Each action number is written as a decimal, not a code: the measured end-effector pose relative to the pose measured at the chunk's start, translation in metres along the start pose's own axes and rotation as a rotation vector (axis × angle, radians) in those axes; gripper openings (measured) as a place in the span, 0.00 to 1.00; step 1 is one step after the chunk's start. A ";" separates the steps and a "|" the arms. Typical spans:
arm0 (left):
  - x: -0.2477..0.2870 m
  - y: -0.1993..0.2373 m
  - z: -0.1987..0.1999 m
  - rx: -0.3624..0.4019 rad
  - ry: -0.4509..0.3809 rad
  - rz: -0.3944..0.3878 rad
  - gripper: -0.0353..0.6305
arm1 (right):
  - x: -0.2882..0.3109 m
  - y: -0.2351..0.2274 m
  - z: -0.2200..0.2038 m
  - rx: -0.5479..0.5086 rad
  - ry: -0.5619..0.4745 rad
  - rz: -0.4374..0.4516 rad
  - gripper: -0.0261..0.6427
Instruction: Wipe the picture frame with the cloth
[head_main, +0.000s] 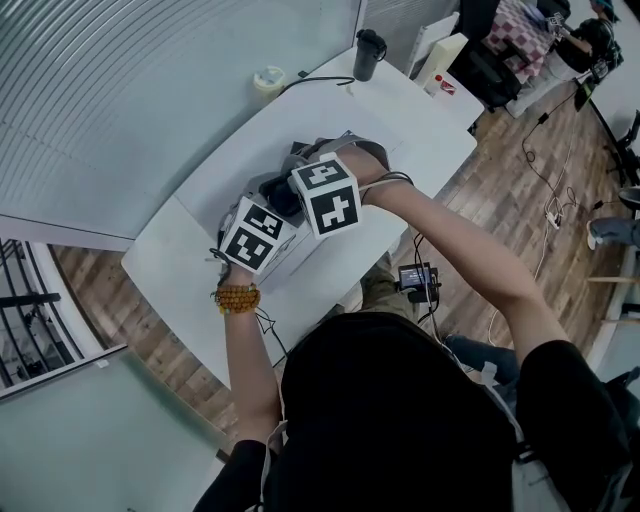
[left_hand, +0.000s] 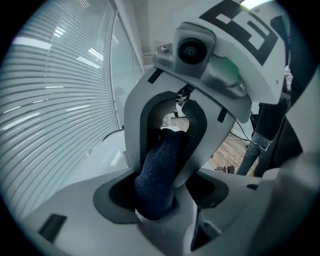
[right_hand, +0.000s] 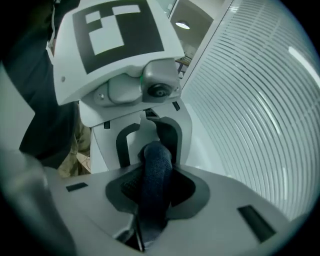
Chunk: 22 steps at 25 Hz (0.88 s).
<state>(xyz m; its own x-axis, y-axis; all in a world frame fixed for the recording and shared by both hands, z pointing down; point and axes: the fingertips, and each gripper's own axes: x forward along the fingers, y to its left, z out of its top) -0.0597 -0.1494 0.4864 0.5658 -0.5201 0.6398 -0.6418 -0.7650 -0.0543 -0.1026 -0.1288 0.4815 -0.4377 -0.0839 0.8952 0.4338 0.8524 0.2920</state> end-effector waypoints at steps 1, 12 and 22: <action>0.000 0.000 0.000 0.001 0.000 0.001 0.49 | 0.000 0.000 -0.001 0.010 -0.010 -0.003 0.16; 0.001 0.001 0.000 0.000 -0.004 0.007 0.48 | -0.059 -0.081 -0.082 0.565 -0.260 -0.193 0.16; 0.003 0.000 0.000 -0.007 0.000 0.016 0.48 | -0.004 -0.081 -0.074 0.661 -0.126 -0.248 0.16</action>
<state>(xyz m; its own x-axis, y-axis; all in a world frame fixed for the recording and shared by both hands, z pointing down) -0.0578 -0.1507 0.4883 0.5556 -0.5321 0.6390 -0.6542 -0.7540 -0.0590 -0.0783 -0.2357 0.4793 -0.5663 -0.2898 0.7716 -0.2411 0.9534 0.1811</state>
